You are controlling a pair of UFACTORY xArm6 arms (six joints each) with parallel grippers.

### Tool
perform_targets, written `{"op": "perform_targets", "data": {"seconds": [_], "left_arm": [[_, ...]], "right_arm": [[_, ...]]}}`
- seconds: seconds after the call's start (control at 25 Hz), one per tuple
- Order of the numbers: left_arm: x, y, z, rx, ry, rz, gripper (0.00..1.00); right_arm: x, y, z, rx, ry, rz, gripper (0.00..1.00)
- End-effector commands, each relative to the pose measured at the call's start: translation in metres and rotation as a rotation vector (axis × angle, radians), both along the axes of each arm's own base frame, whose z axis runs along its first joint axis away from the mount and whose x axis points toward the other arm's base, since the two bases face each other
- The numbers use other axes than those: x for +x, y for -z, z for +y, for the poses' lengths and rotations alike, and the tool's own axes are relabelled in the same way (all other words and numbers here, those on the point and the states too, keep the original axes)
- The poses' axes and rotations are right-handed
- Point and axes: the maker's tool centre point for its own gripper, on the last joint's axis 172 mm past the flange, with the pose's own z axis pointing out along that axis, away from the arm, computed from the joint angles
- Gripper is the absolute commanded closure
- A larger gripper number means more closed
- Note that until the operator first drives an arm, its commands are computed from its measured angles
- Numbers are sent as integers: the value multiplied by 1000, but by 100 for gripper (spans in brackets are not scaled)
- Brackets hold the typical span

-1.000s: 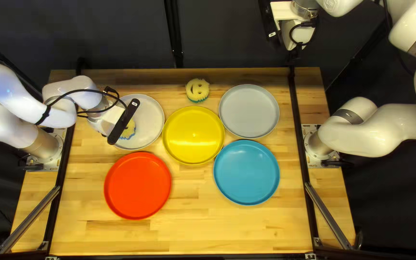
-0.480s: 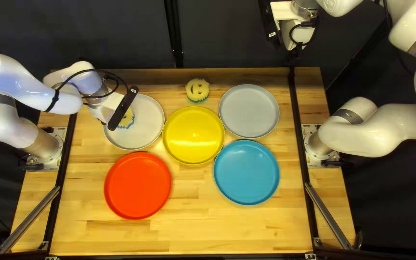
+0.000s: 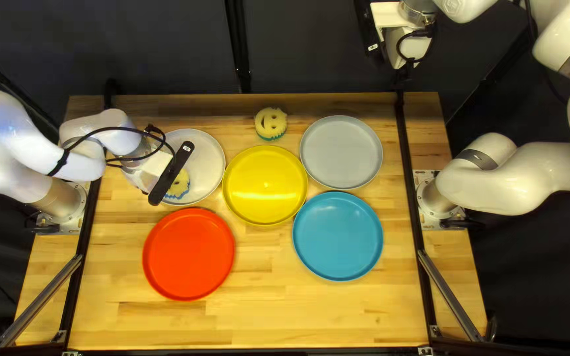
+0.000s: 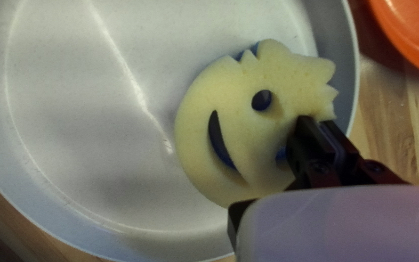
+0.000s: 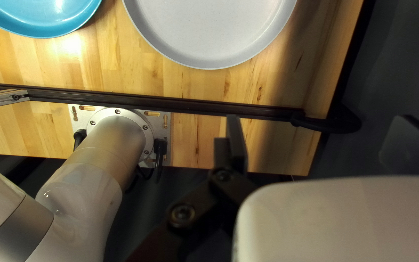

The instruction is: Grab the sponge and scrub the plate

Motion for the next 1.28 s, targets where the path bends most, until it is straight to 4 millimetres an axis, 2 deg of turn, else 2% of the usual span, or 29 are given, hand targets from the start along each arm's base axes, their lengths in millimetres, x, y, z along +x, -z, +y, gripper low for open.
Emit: {"op": "perform_targets", "data": {"seconds": [0.04,0.32,0.44,0.56,1.0,1.12,1.28], "left_arm": [[3,-3,27,-3,-3,7,100],[11,-5,87,1,-11,23,100],[19,-5,94,-1,-8,23,100],[23,-5,84,2,-1,19,100],[16,6,15,1,18,4,100],[18,1,-1,5,21,-4,100],[18,-6,-10,13,22,-12,100]], "right_arm": [[0,0,0,0,0,0,0],[0,0,0,0,0,0,0],[0,0,0,0,0,0,0],[0,0,0,0,0,0,0],[0,0,0,0,0,0,0],[0,0,0,0,0,0,0],[0,0,0,0,0,0,0]]}}
